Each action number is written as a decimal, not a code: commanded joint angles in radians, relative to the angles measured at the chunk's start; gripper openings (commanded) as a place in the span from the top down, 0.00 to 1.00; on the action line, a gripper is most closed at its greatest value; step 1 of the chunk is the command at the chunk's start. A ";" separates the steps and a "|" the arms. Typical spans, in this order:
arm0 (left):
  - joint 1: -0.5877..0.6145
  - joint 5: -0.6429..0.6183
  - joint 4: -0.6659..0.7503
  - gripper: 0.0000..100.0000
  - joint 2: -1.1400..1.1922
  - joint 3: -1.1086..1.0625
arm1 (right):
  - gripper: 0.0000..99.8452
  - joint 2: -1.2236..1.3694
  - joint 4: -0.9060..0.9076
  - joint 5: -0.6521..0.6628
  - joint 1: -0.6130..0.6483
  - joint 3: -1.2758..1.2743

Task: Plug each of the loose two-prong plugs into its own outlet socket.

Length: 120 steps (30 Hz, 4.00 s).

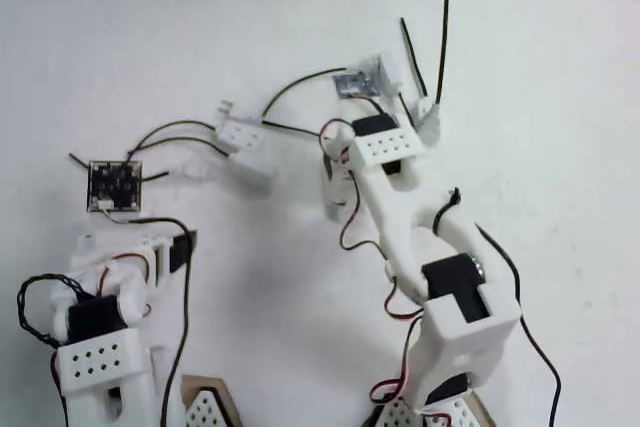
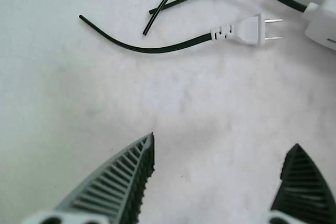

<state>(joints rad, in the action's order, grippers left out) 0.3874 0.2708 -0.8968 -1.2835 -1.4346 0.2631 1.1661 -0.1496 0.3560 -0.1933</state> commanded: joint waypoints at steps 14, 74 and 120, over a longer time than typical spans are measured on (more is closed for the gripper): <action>0.004 0.006 0.020 0.63 -0.013 0.005 | 0.83 0.079 0.038 -0.078 0.142 0.095; -0.591 -0.115 0.037 0.63 0.602 0.480 | 0.84 0.225 0.348 0.321 -0.232 0.512; -0.542 -0.115 0.048 0.63 0.573 0.450 | 0.87 0.469 0.550 0.318 -0.180 0.690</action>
<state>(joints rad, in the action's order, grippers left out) -0.1665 0.1649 -0.8646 -0.6774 -0.9881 0.7373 1.7016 0.1680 0.1841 0.4710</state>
